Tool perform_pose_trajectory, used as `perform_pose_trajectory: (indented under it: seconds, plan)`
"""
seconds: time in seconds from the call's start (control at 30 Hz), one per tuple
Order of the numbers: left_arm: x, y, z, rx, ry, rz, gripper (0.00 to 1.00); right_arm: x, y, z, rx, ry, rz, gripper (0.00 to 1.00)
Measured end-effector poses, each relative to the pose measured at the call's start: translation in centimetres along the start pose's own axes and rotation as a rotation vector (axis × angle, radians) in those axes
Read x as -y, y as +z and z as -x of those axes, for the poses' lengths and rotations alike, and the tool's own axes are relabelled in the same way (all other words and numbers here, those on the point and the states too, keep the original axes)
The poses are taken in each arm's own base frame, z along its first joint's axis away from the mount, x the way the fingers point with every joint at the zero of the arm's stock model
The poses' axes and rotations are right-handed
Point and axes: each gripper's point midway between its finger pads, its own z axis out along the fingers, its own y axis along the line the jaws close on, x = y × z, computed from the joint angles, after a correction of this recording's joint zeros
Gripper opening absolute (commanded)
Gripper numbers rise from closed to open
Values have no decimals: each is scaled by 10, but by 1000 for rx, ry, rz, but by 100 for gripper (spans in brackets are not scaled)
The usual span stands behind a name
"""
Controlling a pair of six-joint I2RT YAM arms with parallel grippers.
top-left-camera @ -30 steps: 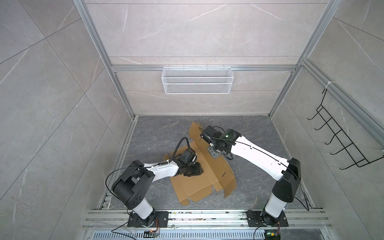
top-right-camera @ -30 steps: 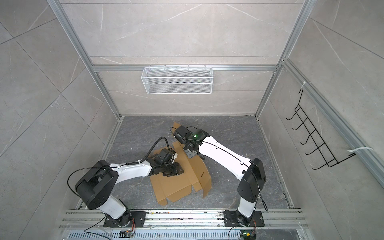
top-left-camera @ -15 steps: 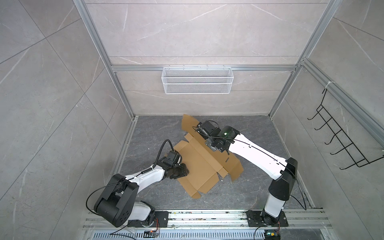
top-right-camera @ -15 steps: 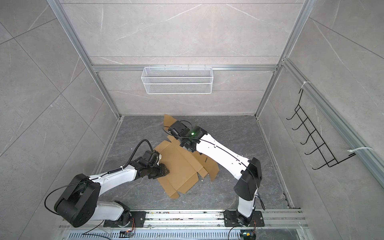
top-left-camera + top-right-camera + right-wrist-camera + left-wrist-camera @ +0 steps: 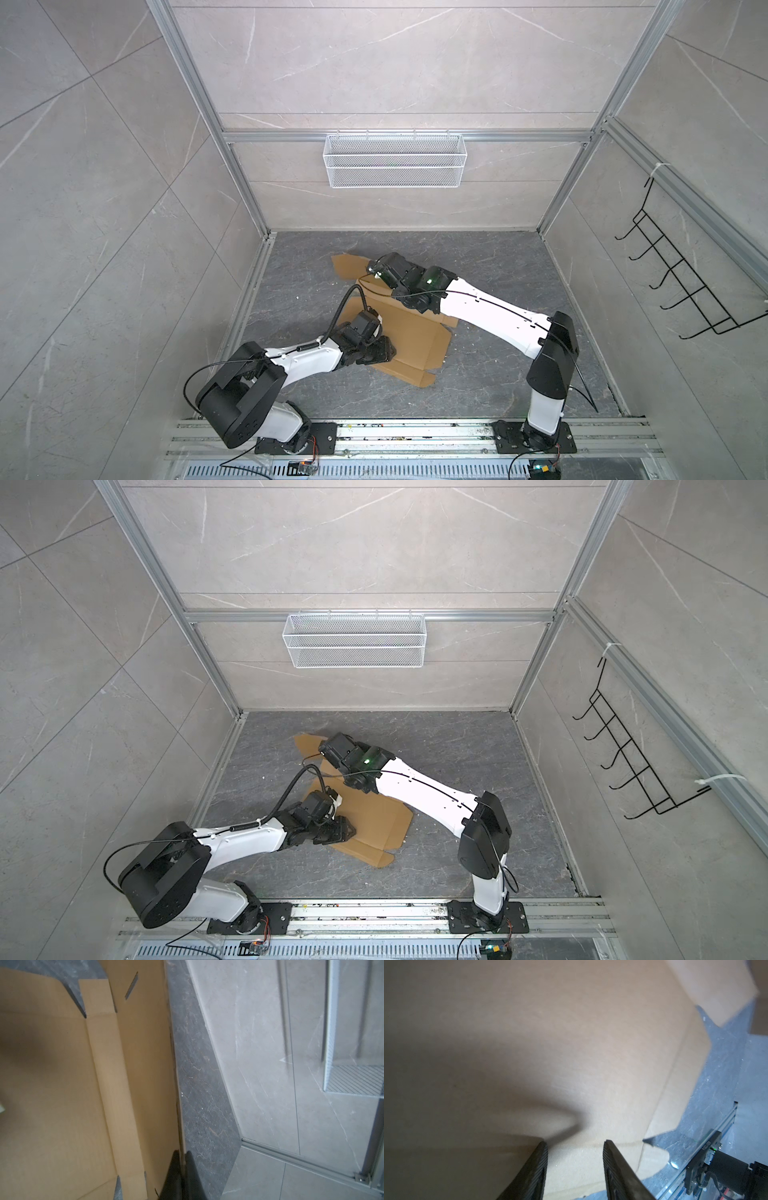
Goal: Fold the paper box
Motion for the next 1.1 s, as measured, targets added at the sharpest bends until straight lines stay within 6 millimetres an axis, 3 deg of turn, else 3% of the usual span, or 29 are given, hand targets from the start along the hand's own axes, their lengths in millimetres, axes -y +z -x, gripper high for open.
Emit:
perform_pose_trajectory:
  seconds: [0.1, 0.3, 0.53, 0.7, 0.87, 1.0, 1.1]
  plan:
    - [11, 5, 0, -11, 22, -13, 47, -14, 6, -6, 16, -52, 22, 0]
    - [17, 3, -7, -30, 44, -22, 47, -15, 12, 4, 93, -46, 47, 0]
    - [27, -25, -2, 22, 86, -49, 48, -6, 27, 0, 122, -26, 83, 0]
    - [21, -63, 16, 120, 95, -40, 48, -2, 31, -1, 133, -50, 89, 0]
    - [-10, -106, 45, 230, 41, 27, 49, -1, 30, -2, 144, -100, 100, 0]
    - [-28, -164, 93, 376, -33, 62, 54, 2, 28, -7, 148, -128, 122, 0]
    - [-22, -207, 125, 462, -36, 67, 59, 2, 28, -11, 150, -136, 142, 0]
